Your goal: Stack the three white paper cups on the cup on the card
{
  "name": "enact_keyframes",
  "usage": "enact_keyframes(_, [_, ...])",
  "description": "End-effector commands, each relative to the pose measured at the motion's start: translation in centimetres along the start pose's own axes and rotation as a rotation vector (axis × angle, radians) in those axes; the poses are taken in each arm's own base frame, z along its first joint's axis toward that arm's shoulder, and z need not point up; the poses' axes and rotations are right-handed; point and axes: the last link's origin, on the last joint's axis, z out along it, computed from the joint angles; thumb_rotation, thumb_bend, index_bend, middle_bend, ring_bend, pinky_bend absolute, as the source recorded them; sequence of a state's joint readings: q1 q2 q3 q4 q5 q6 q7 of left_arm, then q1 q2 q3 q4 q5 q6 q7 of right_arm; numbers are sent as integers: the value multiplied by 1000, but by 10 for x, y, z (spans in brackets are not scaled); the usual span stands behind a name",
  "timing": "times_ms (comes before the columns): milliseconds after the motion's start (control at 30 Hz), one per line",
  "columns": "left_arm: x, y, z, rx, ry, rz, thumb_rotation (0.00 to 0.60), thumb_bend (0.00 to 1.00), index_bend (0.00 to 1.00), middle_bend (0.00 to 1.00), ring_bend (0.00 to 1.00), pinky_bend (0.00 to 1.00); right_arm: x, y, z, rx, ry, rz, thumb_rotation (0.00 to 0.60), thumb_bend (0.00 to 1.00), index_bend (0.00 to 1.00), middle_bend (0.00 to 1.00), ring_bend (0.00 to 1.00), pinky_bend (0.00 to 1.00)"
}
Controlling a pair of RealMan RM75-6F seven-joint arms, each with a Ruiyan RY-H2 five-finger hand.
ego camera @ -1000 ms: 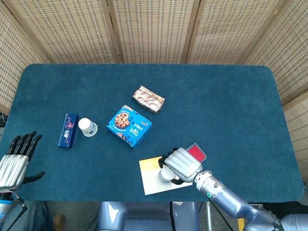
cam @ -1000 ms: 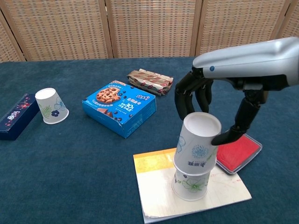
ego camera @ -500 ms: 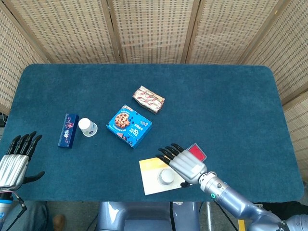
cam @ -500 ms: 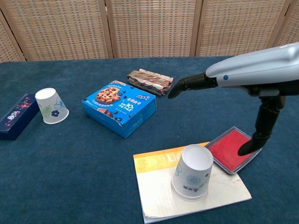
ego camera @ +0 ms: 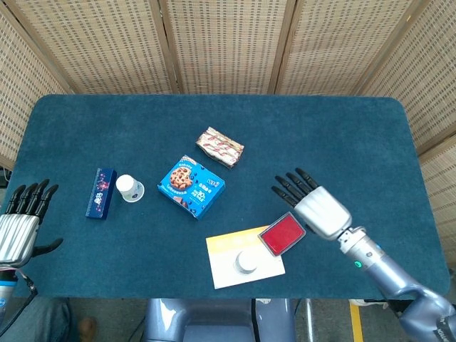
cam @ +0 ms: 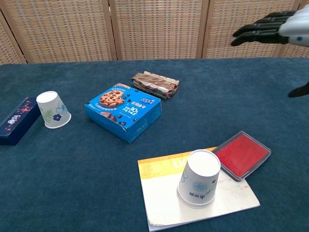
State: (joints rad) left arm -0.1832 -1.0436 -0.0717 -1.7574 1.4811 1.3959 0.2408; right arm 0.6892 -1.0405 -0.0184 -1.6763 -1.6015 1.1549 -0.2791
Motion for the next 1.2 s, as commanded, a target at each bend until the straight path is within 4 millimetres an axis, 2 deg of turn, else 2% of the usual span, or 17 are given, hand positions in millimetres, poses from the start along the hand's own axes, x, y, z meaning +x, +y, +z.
enact_keyframes(33, [3, -5, 37, -45, -27, 64, 600, 0, 0, 0, 0, 0, -47, 68, -61, -104, 72, -12, 600, 0, 5, 0, 0, 0])
enact_keyframes(133, [0, -5, 57, -76, -66, 87, 600, 0, 0, 0, 0, 0, -58, 78, -79, -181, 70, 43, 600, 0, 0, 0, 0, 0])
enact_keyframes(200, [-6, -5, 77, -94, -90, 102, 600, 0, 0, 0, 0, 0, -68, 77, -99, -296, 70, 118, 600, 0, 0, 0, 0, 0])
enact_keyframes(333, [-24, 6, 105, -135, -153, 75, 600, 0, 0, 0, 0, 0, -75, 55, -122, -406, 69, 189, 600, 0, 0, 0, 0, 0])
enact_keyframes(433, [-32, 14, 120, -175, -183, 66, 600, 0, 0, 0, 0, 1, -74, 39, -131, -455, 69, 209, 600, 0, 0, 0, 0, 0])
enact_keyframes(500, [-36, 21, 130, -204, -189, 77, 600, 0, 0, 0, 0, 45, -73, 30, -137, -481, 65, 221, 600, 0, 0, 0, 0, 0])
enact_keyframes(567, [-40, 28, 139, -234, -192, 87, 600, 0, 0, 0, 0, 105, -72, 22, -141, -498, 64, 227, 600, 0, 0, 0, 0, 0])
enact_keyframes(667, [-46, 38, 150, -276, -200, 98, 600, 0, 3, 0, 18, 122, -70, 14, -146, -513, 63, 226, 600, 0, 0, 0, 0, 0])
enact_keyframes(800, [-59, 58, 173, -333, -210, 127, 600, 0, 73, 10, 98, 193, -69, 9, -153, -524, 61, 205, 600, 0, 0, 0, 0, 0])
enact_keyframes(867, [-66, 59, 182, -333, -218, 149, 600, 0, 119, 27, 135, 228, -67, 9, -154, -530, 64, 200, 600, 0, 0, 0, 0, 0])
enact_keyframes(1033, [-76, 56, 194, -312, -232, 165, 600, 2, 156, 58, 165, 247, -69, 12, -154, -546, 51, 210, 600, 0, 0, 0, 0, 0])
enact_keyframes(1200, [-88, 59, 202, -293, -259, 129, 600, 83, 195, 85, 194, 281, -70, 12, -153, -551, 50, 208, 600, 0, 0, 0, 0, 0])
